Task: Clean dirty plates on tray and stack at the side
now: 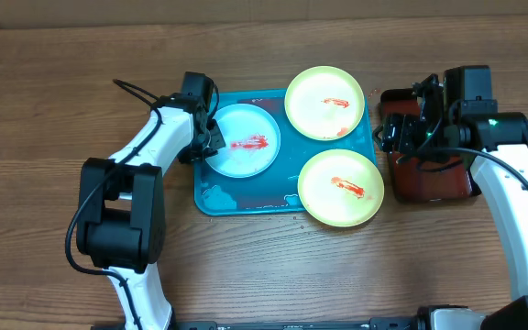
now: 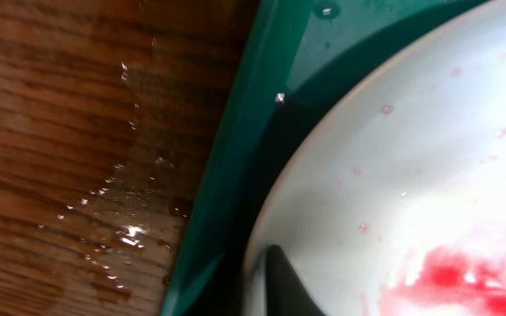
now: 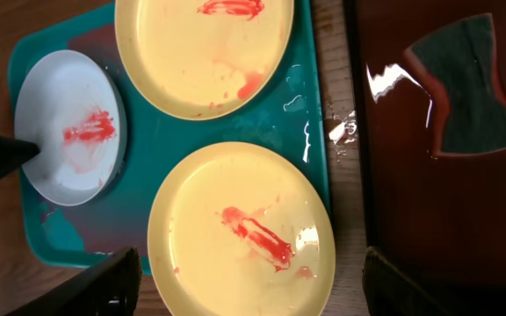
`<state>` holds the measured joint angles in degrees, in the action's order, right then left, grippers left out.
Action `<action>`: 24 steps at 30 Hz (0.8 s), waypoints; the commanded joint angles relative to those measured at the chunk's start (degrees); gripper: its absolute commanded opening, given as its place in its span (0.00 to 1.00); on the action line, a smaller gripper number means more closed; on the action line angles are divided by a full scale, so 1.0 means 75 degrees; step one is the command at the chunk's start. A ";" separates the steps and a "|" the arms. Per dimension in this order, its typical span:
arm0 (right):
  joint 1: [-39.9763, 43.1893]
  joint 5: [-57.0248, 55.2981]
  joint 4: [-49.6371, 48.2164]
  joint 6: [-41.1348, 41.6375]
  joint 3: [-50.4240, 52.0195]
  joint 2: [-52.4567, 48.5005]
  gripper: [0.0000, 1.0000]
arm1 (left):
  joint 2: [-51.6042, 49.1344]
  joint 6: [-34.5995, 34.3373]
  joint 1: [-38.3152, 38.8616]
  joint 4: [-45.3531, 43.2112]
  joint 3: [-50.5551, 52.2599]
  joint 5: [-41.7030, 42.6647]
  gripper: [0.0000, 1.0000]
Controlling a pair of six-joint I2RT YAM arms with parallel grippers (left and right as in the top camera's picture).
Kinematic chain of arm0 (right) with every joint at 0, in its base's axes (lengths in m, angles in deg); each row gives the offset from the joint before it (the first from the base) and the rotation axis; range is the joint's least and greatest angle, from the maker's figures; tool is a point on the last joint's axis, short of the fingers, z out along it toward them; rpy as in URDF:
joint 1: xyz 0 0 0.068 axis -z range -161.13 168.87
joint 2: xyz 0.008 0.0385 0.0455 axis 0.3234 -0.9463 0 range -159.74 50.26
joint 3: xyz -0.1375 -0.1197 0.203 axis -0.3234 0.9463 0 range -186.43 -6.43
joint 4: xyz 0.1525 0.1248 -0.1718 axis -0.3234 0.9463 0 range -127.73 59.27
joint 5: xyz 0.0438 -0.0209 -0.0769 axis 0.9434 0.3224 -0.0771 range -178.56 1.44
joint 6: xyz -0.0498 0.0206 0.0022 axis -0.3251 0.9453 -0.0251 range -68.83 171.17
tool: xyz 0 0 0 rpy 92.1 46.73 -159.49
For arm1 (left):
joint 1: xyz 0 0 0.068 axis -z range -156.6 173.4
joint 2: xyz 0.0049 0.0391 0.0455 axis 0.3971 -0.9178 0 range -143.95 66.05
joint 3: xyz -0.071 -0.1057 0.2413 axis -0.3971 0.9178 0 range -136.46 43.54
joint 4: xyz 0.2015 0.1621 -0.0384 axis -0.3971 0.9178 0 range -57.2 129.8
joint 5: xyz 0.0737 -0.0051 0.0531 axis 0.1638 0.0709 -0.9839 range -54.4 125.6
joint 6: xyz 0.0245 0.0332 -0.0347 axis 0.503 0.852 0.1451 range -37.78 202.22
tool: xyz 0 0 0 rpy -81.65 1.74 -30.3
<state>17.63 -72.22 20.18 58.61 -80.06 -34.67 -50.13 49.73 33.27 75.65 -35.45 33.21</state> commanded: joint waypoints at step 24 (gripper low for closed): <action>0.0898 -0.2066 -0.2865 -0.2028 -0.0093 -0.3279 0.65 | -0.0210 0.2162 -0.0012 -0.0533 0.0175 0.0717 0.04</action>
<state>24.45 -87.13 -0.24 45.19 -80.15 -56.83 -50.11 63.63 33.05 71.69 -35.34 37.93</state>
